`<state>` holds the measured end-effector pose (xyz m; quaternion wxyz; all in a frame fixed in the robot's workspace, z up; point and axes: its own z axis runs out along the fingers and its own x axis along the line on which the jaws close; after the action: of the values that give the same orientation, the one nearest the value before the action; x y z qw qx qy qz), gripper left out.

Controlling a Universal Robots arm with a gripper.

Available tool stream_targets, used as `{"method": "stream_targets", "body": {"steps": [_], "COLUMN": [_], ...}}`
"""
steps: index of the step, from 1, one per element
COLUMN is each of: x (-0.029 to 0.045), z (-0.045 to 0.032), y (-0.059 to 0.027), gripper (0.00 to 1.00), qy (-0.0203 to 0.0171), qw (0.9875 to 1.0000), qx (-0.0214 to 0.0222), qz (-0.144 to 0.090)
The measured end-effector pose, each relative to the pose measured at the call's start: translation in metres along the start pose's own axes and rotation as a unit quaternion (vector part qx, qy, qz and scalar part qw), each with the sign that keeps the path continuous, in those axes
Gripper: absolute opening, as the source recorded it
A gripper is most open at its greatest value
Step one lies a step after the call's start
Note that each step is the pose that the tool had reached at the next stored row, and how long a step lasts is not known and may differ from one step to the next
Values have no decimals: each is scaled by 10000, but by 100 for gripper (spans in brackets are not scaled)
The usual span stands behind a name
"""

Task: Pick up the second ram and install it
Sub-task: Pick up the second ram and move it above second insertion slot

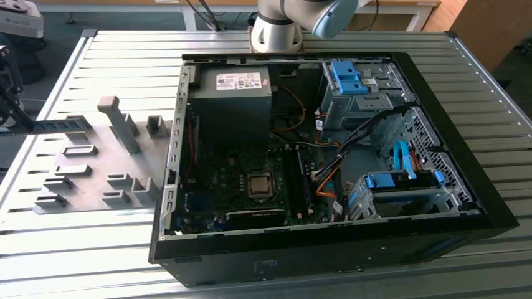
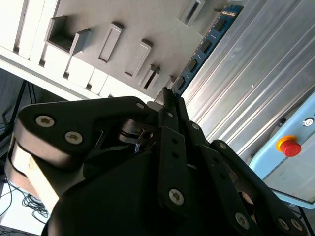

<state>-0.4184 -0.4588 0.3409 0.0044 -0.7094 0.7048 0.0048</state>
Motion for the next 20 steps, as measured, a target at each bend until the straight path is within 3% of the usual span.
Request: {"method": "stream_targets", "body": {"steps": [20], "x": [-7], "z": [-321], "y": [10], "gripper": [14], "qy": [0], "qw": [10000], "qx": [10], "qz": [0]}}
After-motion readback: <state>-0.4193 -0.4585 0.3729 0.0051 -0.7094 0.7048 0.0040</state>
